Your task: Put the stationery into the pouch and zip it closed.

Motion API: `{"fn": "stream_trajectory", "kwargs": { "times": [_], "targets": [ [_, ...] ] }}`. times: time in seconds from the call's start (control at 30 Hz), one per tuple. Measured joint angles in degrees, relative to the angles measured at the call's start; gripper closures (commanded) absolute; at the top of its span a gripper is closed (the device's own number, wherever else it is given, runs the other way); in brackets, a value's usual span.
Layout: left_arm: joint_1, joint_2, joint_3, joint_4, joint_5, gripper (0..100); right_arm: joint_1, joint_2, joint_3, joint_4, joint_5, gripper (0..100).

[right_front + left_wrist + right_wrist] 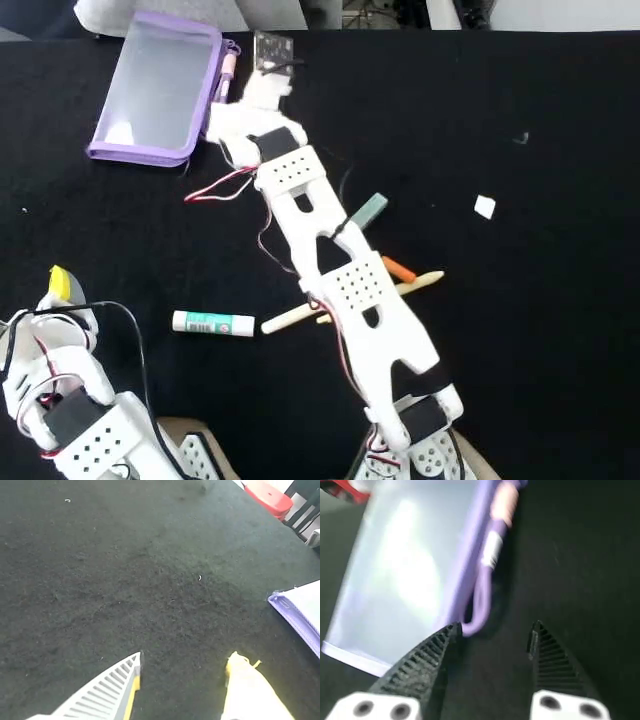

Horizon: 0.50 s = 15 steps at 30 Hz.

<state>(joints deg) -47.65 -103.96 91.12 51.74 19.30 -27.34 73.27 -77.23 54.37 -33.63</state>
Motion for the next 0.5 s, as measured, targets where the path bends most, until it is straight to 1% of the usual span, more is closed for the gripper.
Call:
{"fn": "stream_trajectory", "kwargs": {
  "times": [0.17, 0.3, 0.37, 0.5],
  "targets": [
    [0.1, 0.0, -1.5, 0.0, 0.0, 73, 1.3, 0.0, -3.3, 8.4, -0.4, 78.6],
    [4.0, 0.4, -5.0, 0.4, -0.6, 73, 3.3, 0.0, -12.3, 16.0, -0.4, 78.6],
    [6.1, 3.1, -8.4, 1.5, -1.1, 73, 4.1, -0.5, -14.6, 18.0, -0.1, 78.6],
    [7.3, 12.7, -18.2, 2.8, -1.1, 73, 5.3, -2.0, -15.3, 19.3, 2.7, 78.6]
  ]
}}
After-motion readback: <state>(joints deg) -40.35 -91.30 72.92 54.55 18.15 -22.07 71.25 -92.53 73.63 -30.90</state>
